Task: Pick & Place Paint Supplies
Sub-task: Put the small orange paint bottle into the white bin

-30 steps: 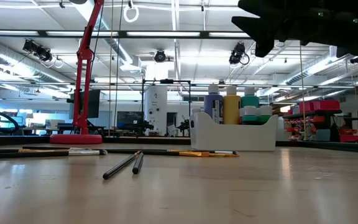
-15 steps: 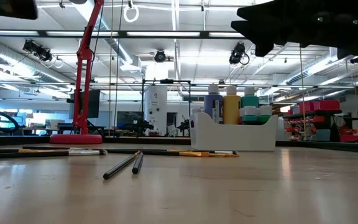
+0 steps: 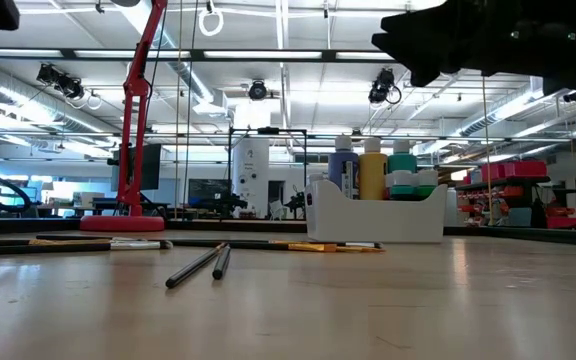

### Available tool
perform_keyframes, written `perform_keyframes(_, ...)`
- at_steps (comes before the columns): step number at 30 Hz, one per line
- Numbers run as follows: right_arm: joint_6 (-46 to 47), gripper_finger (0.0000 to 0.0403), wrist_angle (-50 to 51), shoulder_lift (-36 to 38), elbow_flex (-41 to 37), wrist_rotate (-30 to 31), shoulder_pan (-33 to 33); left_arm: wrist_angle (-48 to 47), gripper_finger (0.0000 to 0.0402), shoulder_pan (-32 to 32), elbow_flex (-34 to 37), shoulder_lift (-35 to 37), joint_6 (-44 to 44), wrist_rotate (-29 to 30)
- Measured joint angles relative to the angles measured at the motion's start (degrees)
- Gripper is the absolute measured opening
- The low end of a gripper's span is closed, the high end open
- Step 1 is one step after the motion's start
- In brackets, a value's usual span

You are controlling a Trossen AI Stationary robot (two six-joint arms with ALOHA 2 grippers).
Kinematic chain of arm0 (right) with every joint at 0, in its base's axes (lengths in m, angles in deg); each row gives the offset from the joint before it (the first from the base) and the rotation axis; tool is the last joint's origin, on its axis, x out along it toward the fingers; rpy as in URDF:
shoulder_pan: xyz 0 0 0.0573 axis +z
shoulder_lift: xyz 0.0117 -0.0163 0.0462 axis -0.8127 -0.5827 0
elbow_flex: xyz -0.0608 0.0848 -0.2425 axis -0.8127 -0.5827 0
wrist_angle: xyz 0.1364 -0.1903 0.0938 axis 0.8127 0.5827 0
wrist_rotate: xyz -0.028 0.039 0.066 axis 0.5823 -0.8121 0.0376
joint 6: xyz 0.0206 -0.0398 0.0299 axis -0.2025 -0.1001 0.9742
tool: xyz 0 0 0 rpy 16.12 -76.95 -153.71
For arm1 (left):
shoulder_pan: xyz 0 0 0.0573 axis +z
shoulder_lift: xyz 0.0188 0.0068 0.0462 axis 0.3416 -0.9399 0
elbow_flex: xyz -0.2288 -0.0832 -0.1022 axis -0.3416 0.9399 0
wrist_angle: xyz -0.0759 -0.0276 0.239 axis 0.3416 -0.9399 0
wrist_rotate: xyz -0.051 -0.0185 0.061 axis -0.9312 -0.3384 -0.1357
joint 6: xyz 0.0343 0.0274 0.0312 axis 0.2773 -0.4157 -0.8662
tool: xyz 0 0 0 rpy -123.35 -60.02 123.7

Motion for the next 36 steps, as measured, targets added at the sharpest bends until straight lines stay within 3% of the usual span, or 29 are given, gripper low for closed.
perform_keyframes(17, 5.2, 0.0197, 2.9, 0.0, 0.0, -0.1, 0.0, -2.8, 0.0217, -1.3, 0.1, -2.3, -6.2, -0.5)
perform_keyframes(22, 5.3, 0.0197, 2.7, 0.0, 0.0, 0.0, 0.0, -2.9, 0.0192, -1.3, 0.1, -2.3, -9.0, -0.1)
perform_keyframes(28, 5.0, 0.0197, 2.5, 0.0, 0.0, 0.0, 0.0, -3.0, 0.0130, -1.2, 0.1, -2.2, -10.4, 0.0)
perform_keyframes(36, 5.1, 0.0197, 0.9, 0.0, 0.0, 0.0, 0.0, -3.3, 0.0125, 2.1, -1.6, -2.2, -17.8, 4.0)
